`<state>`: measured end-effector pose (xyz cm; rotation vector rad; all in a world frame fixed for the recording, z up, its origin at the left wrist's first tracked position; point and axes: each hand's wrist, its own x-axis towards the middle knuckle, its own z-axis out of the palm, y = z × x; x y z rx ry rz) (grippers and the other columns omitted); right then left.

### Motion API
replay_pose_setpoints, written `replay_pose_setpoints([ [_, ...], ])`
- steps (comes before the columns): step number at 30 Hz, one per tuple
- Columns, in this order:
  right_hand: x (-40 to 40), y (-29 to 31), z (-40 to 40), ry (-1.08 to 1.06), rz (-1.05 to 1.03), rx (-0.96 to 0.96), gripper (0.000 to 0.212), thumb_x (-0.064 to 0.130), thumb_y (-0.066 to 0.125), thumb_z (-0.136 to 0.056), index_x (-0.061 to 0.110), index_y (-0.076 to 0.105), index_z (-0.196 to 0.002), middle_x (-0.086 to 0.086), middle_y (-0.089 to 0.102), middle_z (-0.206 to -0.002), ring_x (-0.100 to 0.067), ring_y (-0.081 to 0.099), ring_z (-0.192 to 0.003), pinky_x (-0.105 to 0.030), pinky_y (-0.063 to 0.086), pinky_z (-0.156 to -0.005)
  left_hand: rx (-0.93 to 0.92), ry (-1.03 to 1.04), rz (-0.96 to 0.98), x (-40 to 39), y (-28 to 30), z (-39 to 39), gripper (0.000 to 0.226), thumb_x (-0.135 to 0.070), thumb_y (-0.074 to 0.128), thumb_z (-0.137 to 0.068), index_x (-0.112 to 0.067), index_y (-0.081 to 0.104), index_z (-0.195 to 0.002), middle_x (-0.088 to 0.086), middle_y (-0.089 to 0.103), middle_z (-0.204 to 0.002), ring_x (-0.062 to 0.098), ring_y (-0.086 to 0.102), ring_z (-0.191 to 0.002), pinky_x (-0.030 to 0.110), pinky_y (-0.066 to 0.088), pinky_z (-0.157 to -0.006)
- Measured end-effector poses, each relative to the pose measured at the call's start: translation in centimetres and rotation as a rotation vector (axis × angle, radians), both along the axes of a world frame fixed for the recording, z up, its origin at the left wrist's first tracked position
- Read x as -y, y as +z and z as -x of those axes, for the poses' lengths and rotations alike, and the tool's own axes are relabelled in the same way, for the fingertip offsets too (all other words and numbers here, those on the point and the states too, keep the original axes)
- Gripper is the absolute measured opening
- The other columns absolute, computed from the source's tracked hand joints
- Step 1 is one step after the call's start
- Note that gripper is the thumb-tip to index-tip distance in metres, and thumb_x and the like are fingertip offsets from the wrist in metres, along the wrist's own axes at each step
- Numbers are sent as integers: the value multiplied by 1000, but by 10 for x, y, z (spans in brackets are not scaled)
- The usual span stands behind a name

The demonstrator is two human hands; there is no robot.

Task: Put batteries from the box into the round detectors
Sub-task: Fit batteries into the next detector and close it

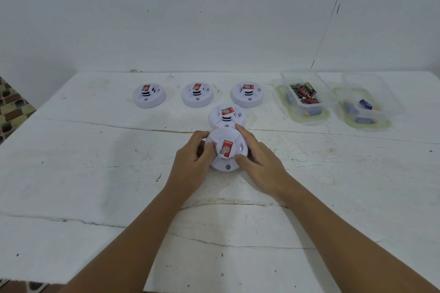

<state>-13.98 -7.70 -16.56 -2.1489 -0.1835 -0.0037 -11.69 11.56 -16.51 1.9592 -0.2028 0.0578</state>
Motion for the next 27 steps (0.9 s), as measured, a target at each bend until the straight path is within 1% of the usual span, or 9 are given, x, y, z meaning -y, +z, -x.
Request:
replay_pose_setpoints([
  [8, 0, 0, 0, -3, 0, -3, 67, 36, 51, -98, 49, 23, -158, -3, 70, -110, -22, 65, -94, -52, 54, -87, 1, -2, -13, 0, 0, 0, 19, -31, 51, -107, -28, 63, -121, -4, 73, -95, 13, 69, -90, 28, 58, -72],
  [10, 0, 0, 0, -1, 1, 5, 67, 38, 50, -98, 50, 22, -158, -3, 70, -110, -22, 65, -95, -52, 54, -87, 5, -1, -13, 0, 0, 0, 18, -30, 51, -107, -29, 63, -120, -5, 73, -96, 11, 69, -90, 25, 58, -72],
  [12, 1, 0, 0, -2, 6, 6, 67, 35, 51, -100, 49, 22, -158, -3, 70, -109, -21, 65, -94, -51, 54, -87, 6, 0, -10, 0, 0, 0, 17, -29, 51, -107, -30, 63, -119, -4, 73, -95, 11, 68, -88, 22, 56, -70],
  [14, 1, 0, 0, -5, 13, 2, 67, 32, 52, -101, 48, 22, -159, -3, 70, -107, -21, 64, -91, -50, 54, -87, 5, 1, -6, 1, 1, 0, 16, -29, 51, -107, -32, 63, -117, -3, 72, -93, 12, 68, -87, 23, 55, -68],
  [17, 1, 1, 1, -1, 10, -1, 69, 36, 49, -96, 50, 22, -158, -2, 70, -104, -20, 64, -89, -50, 54, -85, -2, 0, 3, 1, 1, 1, 16, -29, 51, -107, -31, 63, -118, -4, 72, -93, 10, 68, -87, 20, 55, -68],
  [20, 1, 1, 1, -1, 7, -4, 69, 37, 49, -97, 48, 22, -160, 2, 70, -106, -18, 64, -92, -48, 54, -86, 1, -5, 5, 1, 2, 1, 18, -29, 51, -107, -28, 64, -119, -6, 73, -94, 10, 69, -88, 19, 55, -68],
  [24, 0, 1, 1, 6, 2, 4, 68, 32, 52, -100, 46, 23, -160, 2, 70, -103, -18, 64, -88, -47, 55, -84, 1, 0, 0, 0, 1, 0, 18, -30, 51, -107, -28, 64, -119, -6, 73, -93, 10, 69, -88, 21, 56, -68],
  [27, -1, 3, 1, 8, -2, 5, 69, 39, 49, -96, 46, 23, -160, 2, 70, -104, -19, 65, -90, -48, 55, -83, 6, -2, 1, 1, 2, 1, 18, -29, 52, -107, -27, 64, -119, -5, 73, -93, 10, 69, -87, 19, 55, -68],
])
